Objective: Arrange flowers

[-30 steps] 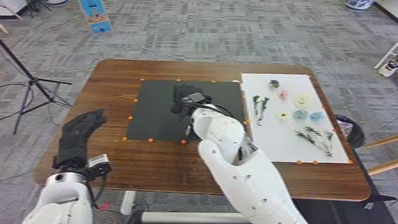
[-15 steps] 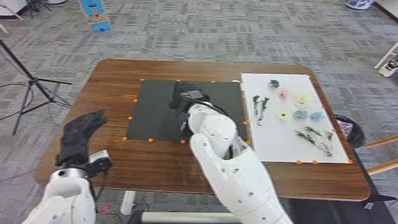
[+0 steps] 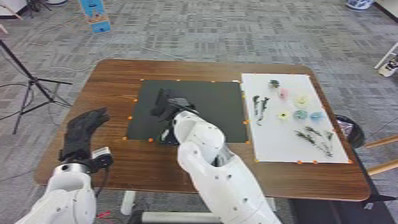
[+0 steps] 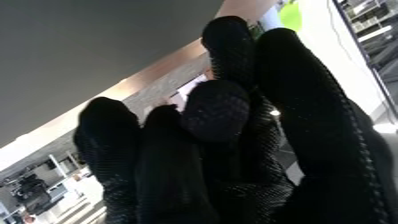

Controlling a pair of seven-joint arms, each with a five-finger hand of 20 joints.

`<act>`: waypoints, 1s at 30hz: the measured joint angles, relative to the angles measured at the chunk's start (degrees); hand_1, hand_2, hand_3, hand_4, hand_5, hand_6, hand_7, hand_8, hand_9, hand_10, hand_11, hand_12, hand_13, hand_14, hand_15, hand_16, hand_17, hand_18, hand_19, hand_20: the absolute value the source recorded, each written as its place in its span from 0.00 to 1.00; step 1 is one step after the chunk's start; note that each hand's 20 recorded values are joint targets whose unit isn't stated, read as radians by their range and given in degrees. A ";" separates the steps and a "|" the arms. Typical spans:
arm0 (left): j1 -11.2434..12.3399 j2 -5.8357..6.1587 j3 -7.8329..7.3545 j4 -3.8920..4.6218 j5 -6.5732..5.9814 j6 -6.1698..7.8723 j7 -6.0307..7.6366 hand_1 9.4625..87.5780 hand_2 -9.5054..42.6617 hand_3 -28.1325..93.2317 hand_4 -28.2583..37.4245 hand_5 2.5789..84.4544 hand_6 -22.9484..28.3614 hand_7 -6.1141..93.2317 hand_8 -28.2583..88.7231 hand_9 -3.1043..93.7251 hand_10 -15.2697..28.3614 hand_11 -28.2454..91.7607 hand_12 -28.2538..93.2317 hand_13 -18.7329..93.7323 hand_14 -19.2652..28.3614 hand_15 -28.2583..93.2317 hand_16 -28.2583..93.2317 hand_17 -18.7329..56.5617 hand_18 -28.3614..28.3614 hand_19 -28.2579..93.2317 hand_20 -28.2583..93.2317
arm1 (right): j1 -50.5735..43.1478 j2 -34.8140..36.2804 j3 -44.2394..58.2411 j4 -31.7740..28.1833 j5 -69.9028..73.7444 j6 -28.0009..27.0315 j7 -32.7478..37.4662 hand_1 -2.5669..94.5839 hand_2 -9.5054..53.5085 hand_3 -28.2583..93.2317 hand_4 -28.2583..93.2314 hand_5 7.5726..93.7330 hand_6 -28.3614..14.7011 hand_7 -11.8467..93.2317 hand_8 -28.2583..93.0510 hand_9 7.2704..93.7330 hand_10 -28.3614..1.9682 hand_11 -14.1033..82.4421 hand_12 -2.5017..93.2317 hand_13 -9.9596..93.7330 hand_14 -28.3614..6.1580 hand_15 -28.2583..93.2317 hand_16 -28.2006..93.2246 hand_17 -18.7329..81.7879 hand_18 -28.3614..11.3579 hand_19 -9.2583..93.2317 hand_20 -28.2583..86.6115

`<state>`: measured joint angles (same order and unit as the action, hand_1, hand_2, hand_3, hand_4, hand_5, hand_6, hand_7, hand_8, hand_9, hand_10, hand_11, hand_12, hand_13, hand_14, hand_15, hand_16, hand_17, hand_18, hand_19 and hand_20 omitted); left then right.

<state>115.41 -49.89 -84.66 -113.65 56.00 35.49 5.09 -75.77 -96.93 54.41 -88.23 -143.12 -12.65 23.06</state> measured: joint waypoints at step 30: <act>12.13 -1.80 -9.08 -1.60 -2.08 -1.13 5.43 0.25 0.67 0.82 0.00 0.59 0.50 0.27 0.16 0.57 0.64 0.45 0.35 0.51 0.68 0.36 0.23 0.35 0.64 0.32 0.37 | 0.97 6.91 -3.38 -4.71 -1.53 -8.74 -6.02 0.29 0.28 0.74 0.22 0.76 0.57 0.31 0.22 0.92 0.45 0.30 0.26 0.89 0.51 0.73 0.61 0.63 0.05 0.95 0.70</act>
<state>127.54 -51.69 -93.74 -115.25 53.92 34.36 10.51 -74.80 -90.02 51.02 -92.95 -144.65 -21.39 17.03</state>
